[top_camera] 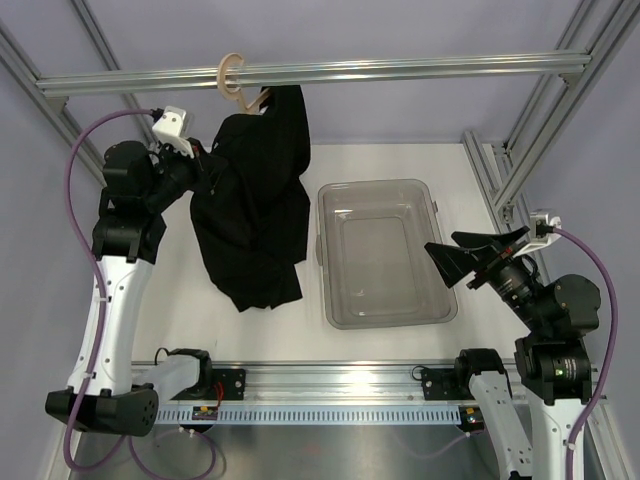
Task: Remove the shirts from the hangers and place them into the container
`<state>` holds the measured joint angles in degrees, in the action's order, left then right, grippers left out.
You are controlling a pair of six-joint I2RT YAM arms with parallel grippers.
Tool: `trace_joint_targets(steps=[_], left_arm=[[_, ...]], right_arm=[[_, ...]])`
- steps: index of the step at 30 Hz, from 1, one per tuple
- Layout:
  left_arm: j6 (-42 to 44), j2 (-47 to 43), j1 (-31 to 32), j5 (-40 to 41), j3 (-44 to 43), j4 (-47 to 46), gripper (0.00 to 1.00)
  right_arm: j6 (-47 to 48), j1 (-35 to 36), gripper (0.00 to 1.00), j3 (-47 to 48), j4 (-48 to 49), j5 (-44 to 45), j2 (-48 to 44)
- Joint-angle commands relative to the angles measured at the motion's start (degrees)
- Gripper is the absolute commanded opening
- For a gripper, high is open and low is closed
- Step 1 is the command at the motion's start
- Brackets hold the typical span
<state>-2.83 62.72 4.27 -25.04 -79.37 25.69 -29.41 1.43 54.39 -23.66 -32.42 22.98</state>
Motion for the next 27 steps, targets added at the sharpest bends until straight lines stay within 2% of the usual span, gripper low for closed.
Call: trace_joint_targets(steps=[1,10,14,17,21,25,27], left_arm=[[1.5,-4.5,0.1,-0.3,-1.1,-14.4,0.00],[-0.6,-3.3,0.1,-3.8,-2.9,-14.0,0.00],[-3.2,-4.4,0.2,-7.3,-3.9,-5.9,0.00],[-7.4,-7.5,0.1,-11.1,-1.1,-1.1,0.00],[-13.5,-12.3,0.1,-15.5,5.4,3.8,0.00],[-16.4,-16.1,0.1,-18.7,9.6,8.1,0.00],[-17.3,-17.4,0.1,-19.3,10.1,10.4,0.00]], right_arm=[[-0.7,-0.4,1.00,-0.1,2.5,-2.0,1.1],[-0.6,-0.3,1.00,0.5,2.3,-2.3,1.6],[-1.0,-0.3,0.99,-0.1,3.6,-4.5,2.2],[-2.1,-0.3,1.00,-0.1,5.7,-7.2,5.3],[-0.8,-0.1,0.99,5.1,1.7,-10.5,11.7],[0.3,3.2,1.00,8.5,0.6,-7.9,15.9],[1.2,9.4,1.00,11.2,-0.3,-2.9,20.7]])
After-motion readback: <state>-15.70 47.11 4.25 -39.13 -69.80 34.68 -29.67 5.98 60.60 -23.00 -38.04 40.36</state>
